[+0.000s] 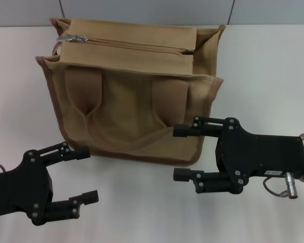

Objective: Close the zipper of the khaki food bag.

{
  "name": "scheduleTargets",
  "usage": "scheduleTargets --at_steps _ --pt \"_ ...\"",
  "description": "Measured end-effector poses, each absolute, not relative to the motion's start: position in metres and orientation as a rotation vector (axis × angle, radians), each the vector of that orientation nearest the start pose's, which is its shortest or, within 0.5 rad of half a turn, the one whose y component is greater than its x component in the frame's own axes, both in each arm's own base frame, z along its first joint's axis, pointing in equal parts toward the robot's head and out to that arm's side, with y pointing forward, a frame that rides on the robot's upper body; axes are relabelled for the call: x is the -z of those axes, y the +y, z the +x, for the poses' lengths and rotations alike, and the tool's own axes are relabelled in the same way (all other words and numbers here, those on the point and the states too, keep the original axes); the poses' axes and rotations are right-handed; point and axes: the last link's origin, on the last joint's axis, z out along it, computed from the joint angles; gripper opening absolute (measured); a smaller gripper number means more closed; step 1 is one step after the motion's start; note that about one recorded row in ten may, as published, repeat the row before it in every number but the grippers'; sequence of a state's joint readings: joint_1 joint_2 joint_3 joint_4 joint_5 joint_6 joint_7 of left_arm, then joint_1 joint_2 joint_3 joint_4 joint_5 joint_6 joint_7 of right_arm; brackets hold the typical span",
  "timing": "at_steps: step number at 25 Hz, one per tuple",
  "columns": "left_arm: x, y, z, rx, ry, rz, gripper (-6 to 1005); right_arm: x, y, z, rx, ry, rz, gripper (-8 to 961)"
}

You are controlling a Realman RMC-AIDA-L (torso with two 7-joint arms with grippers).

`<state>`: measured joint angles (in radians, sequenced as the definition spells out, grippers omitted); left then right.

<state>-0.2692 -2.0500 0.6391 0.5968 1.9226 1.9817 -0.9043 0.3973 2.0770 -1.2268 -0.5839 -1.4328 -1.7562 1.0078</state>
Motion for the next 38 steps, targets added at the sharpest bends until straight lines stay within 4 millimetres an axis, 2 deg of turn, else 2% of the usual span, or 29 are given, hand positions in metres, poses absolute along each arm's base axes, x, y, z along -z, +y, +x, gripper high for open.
scheduleTargets --at_steps 13,25,28,33,38 --pt "-0.018 0.213 -0.303 0.921 -0.214 -2.855 786 0.039 0.266 0.223 -1.137 0.103 -2.869 738" --pt "-0.018 0.213 -0.305 0.946 -0.232 -2.783 785 0.043 0.26 0.229 -1.156 0.079 -2.844 737" --pt "-0.024 0.217 -0.305 1.002 -0.238 -2.672 785 0.045 0.257 0.231 -1.169 0.102 -2.834 738" --pt "-0.038 0.226 -0.311 1.105 -0.217 -2.334 785 0.05 0.251 0.236 -1.197 0.119 -2.8 738" --pt "-0.05 0.239 -0.317 1.14 -0.262 -2.091 785 0.057 0.242 0.241 -1.235 0.154 -2.767 737"
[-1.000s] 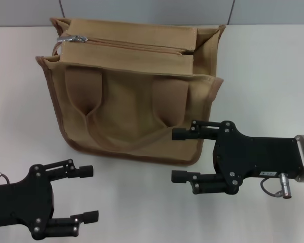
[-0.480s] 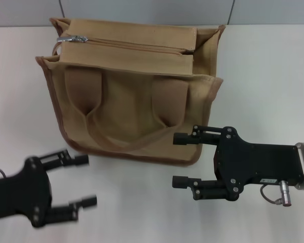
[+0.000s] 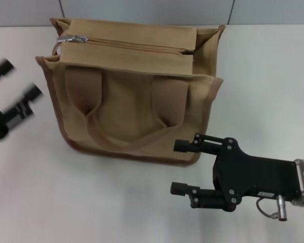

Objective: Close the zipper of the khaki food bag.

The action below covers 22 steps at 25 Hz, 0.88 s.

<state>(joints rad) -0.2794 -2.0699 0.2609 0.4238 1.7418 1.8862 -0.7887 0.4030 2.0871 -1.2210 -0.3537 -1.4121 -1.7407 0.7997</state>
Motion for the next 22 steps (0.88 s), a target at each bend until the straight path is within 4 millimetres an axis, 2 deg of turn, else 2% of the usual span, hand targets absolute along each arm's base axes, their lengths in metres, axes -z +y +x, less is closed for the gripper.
scheduleTargets --at_steps 4,11,16,22 --pt "-0.056 0.253 -0.323 1.119 -0.313 -1.959 785 0.058 0.237 0.243 -1.251 0.171 -2.759 737" --pt "-0.052 0.282 -0.323 1.06 -0.374 -1.914 784 0.062 0.235 0.243 -1.269 0.186 -2.754 738" --pt "-0.04 0.297 -0.319 1.01 -0.391 -1.982 784 0.064 0.234 0.242 -1.282 0.175 -2.729 737" --pt "-0.026 0.294 -0.303 1.003 -0.3 -2.162 784 0.065 0.235 0.242 -1.283 0.178 -2.726 737"
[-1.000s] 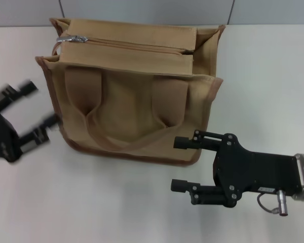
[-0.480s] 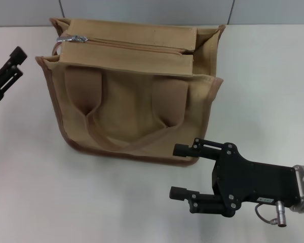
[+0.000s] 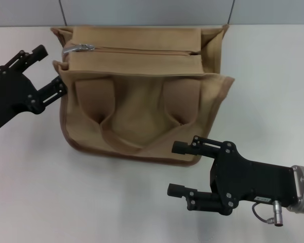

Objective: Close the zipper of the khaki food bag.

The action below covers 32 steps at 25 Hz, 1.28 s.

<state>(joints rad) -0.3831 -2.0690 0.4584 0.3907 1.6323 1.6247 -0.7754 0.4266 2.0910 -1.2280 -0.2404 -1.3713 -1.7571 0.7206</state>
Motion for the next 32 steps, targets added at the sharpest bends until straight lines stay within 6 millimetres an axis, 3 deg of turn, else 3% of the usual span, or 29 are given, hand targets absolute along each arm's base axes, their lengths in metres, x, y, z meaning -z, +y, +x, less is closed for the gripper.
scheduleTargets --at_steps 12,24,32 --pt "-0.032 0.307 -0.292 1.092 -0.294 -2.059 783 0.067 0.237 0.243 -1.266 0.197 -2.727 737" --pt "-0.023 0.307 -0.289 1.065 -0.289 -2.126 783 0.069 0.24 0.242 -1.248 0.201 -2.729 737" --pt "-0.019 0.307 -0.285 1.067 -0.265 -2.157 667 0.07 0.242 0.242 -1.234 0.205 -2.73 737"
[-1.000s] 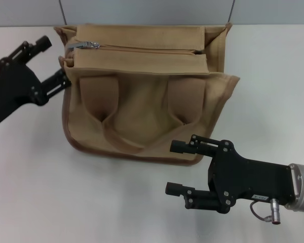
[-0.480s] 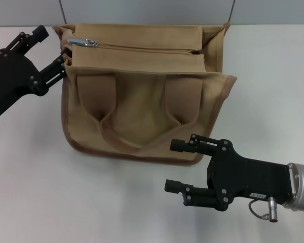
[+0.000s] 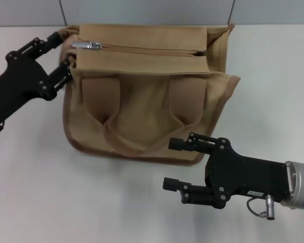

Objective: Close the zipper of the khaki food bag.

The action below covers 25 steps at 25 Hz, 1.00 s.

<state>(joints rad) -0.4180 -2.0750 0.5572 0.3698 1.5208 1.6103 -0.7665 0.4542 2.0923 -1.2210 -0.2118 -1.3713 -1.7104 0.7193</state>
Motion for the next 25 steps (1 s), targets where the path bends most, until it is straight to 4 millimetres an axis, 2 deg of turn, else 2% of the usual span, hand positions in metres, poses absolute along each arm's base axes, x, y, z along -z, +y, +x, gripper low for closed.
scheduleTargets --at_steps 2,9,14,19,25 --pt "-0.024 0.308 -0.284 1.086 -0.253 -2.108 638 0.071 0.243 0.243 -1.226 0.211 -2.73 737" --pt "-0.024 0.309 -0.283 1.092 -0.248 -2.107 445 0.071 0.244 0.243 -1.222 0.211 -2.726 738" --pt "-0.024 0.309 -0.283 1.091 -0.249 -2.107 230 0.071 0.246 0.241 -1.227 0.208 -2.72 738" --pt "-0.025 0.307 -0.284 1.104 -0.252 -2.093 58 0.068 0.249 0.24 -1.254 0.221 -2.68 737" --pt "-0.024 0.304 -0.275 1.217 -0.269 -2.057 55 0.057 0.247 0.236 -1.404 0.301 -2.571 738"
